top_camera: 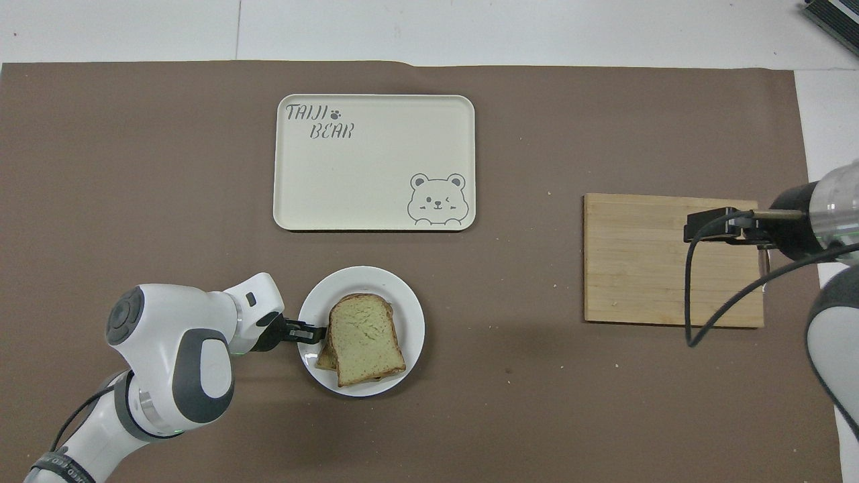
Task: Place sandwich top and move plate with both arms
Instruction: 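Grip the plate rim with the left gripper while the right gripper retracts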
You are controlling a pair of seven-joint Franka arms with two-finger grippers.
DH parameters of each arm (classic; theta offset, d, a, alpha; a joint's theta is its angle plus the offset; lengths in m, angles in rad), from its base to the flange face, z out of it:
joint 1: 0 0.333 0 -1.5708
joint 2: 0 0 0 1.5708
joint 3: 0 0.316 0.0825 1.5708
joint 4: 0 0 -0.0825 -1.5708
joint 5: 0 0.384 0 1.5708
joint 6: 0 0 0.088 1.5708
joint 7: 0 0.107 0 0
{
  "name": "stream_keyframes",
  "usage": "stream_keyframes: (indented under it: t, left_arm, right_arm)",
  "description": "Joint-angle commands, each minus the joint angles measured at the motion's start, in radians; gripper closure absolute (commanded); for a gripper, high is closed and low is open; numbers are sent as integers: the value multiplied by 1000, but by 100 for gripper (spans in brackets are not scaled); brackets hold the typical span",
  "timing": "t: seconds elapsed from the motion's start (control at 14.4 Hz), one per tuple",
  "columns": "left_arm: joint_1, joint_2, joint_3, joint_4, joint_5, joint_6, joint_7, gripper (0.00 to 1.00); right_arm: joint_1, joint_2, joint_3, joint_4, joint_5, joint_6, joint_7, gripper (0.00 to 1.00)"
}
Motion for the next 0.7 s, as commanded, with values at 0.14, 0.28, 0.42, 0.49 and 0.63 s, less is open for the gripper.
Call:
stream_keyframes:
  t: [0.14, 0.28, 0.42, 0.49, 0.63]
  left_arm:
    - [-9, 26, 19, 7, -53, 17, 26, 100]
    - [9, 29, 19, 37, -56, -16, 28, 100]
    - [31, 27, 19, 57, -57, -47, 29, 100]
    - [42, 26, 19, 67, -57, -56, 29, 100]
    - [77, 27, 19, 94, -68, -120, 29, 100]
  right_arm:
    - [-51, 9, 11, 147, -61, -140, -117, 0]
    - [-49, 10, 12, 149, -62, -140, -119, 0]
    - [-48, -4, 14, 129, -64, -140, -116, 0]
    - [-48, -9, 14, 120, -64, -140, -117, 0]
    - [-51, -7, 12, 121, -56, -131, -119, 0]
